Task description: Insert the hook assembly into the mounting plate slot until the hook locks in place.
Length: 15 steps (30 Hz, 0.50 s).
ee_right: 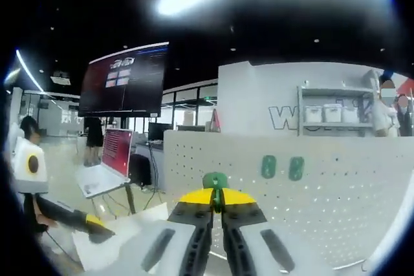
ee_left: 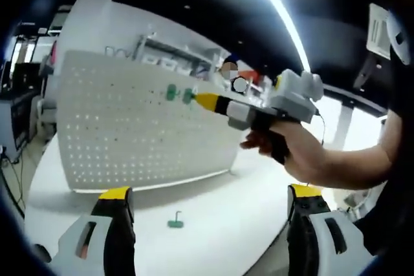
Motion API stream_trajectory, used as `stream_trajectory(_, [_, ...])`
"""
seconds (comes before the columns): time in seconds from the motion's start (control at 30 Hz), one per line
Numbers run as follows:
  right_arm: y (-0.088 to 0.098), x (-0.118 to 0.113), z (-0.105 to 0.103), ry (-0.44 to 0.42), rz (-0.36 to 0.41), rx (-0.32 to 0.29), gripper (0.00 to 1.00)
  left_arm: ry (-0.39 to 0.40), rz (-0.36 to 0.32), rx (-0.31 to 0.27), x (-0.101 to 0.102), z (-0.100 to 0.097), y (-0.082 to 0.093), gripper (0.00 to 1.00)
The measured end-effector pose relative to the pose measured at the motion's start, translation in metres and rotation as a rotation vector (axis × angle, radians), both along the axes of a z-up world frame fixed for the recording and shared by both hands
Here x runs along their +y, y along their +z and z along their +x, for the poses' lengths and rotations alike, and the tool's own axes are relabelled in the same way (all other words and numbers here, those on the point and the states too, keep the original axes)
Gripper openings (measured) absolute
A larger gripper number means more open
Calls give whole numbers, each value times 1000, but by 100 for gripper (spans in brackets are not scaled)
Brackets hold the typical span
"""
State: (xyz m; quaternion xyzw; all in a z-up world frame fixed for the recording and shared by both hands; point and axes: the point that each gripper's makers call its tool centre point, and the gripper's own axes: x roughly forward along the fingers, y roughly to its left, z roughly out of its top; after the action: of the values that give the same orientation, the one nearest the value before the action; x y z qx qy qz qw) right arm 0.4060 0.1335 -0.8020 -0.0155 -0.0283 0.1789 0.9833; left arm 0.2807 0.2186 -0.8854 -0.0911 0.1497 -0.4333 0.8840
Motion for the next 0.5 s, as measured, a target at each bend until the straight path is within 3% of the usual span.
stream_trajectory(0.37, [16, -42, 37, -104, 17, -35, 0, -26, 10, -14, -5, 3, 1, 98])
stream_trajectory(0.5, [17, -55, 48, -135, 34, -35, 0, -40, 49, -13, -4, 1, -5, 96])
